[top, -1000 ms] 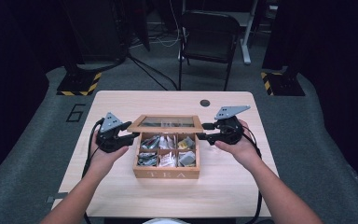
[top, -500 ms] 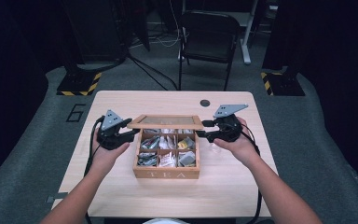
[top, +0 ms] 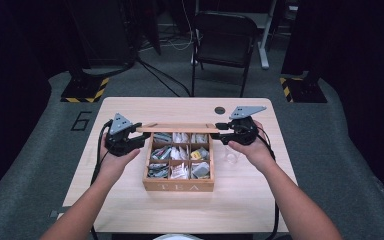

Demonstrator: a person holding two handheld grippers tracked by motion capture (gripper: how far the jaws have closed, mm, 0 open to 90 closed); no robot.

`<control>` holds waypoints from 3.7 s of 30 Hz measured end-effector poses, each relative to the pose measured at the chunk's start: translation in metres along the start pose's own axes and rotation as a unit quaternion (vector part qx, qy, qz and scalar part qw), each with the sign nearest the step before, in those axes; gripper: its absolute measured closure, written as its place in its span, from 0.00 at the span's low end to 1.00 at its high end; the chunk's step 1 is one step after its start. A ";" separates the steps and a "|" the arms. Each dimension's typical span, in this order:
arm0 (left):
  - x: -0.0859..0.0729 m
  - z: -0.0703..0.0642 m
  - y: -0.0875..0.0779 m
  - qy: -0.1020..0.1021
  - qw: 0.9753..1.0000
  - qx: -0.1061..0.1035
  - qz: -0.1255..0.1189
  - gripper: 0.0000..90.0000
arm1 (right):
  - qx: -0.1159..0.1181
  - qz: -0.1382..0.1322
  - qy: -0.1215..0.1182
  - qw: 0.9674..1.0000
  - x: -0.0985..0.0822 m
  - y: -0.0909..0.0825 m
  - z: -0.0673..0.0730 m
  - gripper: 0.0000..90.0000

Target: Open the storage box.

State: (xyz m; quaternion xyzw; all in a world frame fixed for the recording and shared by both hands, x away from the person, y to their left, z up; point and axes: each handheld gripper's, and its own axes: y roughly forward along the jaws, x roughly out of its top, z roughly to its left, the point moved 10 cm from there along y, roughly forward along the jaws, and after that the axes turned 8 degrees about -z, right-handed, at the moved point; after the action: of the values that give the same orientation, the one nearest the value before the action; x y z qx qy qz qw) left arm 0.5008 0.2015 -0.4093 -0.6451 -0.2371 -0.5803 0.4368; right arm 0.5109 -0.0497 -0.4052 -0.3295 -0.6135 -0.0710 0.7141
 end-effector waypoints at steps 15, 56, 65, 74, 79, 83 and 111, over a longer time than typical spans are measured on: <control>0.001 0.008 0.008 -0.004 1.000 0.007 0.000 0.65 | -0.010 -0.001 0.012 1.000 -0.003 0.000 -0.004 0.62; 0.027 0.027 0.028 -0.033 0.999 0.010 -0.014 0.69 | -0.048 -0.006 0.019 0.999 0.013 0.034 -0.043 0.61; 0.031 0.031 0.032 -0.027 0.999 0.013 -0.014 0.69 | -0.055 -0.013 0.028 0.998 0.016 0.036 -0.049 0.65; 0.029 0.035 0.041 -0.031 0.999 0.012 -0.016 0.68 | -0.052 -0.012 0.032 0.998 0.019 0.038 -0.055 0.66; 0.024 0.039 0.048 -0.029 0.999 0.016 -0.008 0.69 | -0.053 -0.010 0.033 0.998 0.021 0.039 -0.057 0.66; 0.021 0.042 0.054 -0.025 1.000 0.016 -0.002 0.70 | -0.054 -0.013 0.031 0.998 0.022 0.041 -0.060 0.66; 0.023 0.048 0.063 -0.036 0.999 0.015 -0.014 0.71 | -0.058 -0.002 0.037 0.998 0.009 0.061 -0.074 0.66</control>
State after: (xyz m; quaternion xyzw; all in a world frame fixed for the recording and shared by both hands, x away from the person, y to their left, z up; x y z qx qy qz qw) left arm 0.5835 0.2053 -0.4027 -0.6554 -0.2705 -0.5592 0.4296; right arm 0.6053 -0.0414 -0.4221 -0.3662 -0.5819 -0.1202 0.7161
